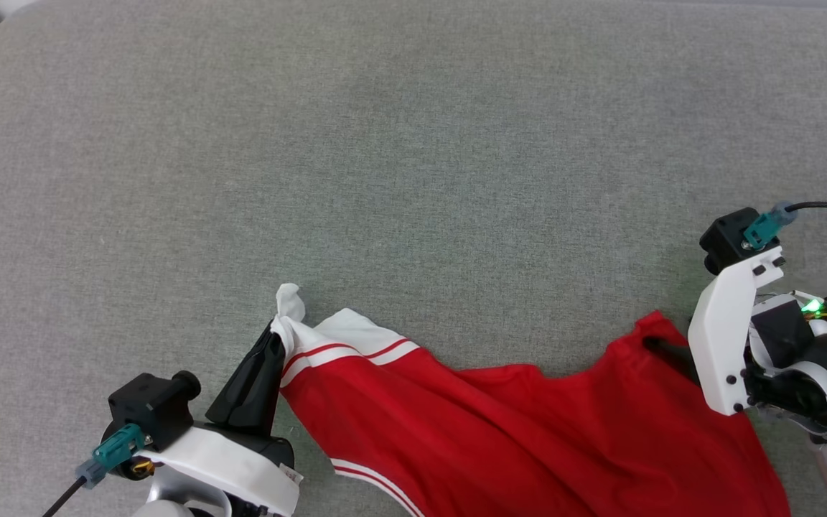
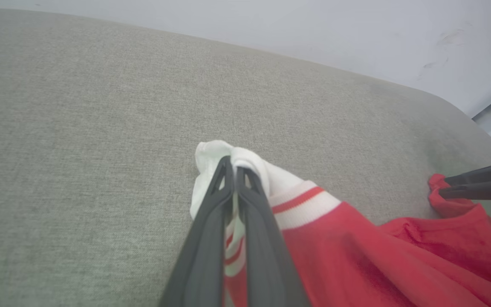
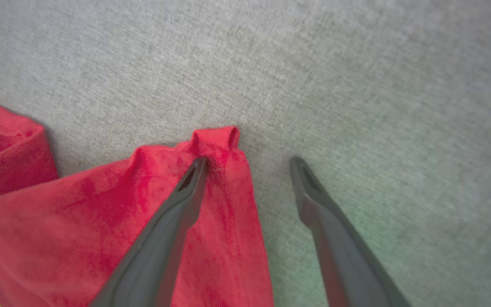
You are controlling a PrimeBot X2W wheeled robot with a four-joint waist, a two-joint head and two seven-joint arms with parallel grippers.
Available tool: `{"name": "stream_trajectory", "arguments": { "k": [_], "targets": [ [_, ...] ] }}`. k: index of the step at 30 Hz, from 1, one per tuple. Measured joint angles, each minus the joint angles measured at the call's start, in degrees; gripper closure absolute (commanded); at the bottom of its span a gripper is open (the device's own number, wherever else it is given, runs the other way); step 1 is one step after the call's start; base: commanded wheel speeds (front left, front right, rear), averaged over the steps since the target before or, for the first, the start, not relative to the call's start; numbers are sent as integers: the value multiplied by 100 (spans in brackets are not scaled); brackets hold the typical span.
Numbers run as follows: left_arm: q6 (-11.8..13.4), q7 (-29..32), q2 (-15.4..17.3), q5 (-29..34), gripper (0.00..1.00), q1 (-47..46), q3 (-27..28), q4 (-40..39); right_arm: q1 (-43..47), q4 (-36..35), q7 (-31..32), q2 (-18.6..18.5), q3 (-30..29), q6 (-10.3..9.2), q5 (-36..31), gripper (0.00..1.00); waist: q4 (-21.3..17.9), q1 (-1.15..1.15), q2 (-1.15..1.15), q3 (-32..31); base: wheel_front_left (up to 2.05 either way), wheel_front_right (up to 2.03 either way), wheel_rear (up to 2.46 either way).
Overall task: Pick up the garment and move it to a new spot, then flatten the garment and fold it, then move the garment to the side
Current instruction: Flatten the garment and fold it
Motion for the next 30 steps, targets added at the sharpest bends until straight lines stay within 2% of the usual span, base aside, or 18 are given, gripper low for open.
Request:
{"name": "stream_trajectory", "arguments": {
  "k": [4, 5, 6, 7, 11, 15, 23, 30],
  "targets": [
    [-49, -32, -47, -8, 100, -47, -8, 90, -115, 192, 93, -94, 225, -2, 126, 0, 65, 0, 0, 47, 0, 0, 0],
    [-65, -33, -52, -15, 100, -51, -10, 114, -155, 247, 118, -111, 270, -2, 152, 52, 72, 0, 0, 48, 0, 0, 0],
    [-79, -42, -58, -23, 100, -56, -11, 138, -186, 294, 122, -121, 316, -3, 169, 87, 75, 0, 0, 40, 0, 0, 0],
    [-80, -48, -69, -23, 100, -58, -16, 157, -214, 348, 130, -123, 347, -11, 193, 100, 76, -1, 0, 27, 0, 0, 0],
    [-99, -48, -81, -42, 100, -55, -45, 238, -275, 543, 107, -118, 517, -10, 289, 100, 79, -1, 0, -81, 0, 0, 0],
    [-94, -54, -66, -57, 100, -26, -29, 267, -274, 706, -167, -124, 550, -8, 342, 100, 61, 0, 0, -270, 0, 0, 0],
    [-47, 24, 240, 13, 100, -189, 154, 231, -462, 895, -1106, -52, -14, 0, 54, 100, -90, 0, 0, -782, 0, 0, 0],
    [-322, 290, 438, -40, 100, -1241, 386, 617, -895, 1172, -1637, 265, -457, 0, -424, 100, -388, 0, 0, -1147, 0, 0, 0]
  ]
}}
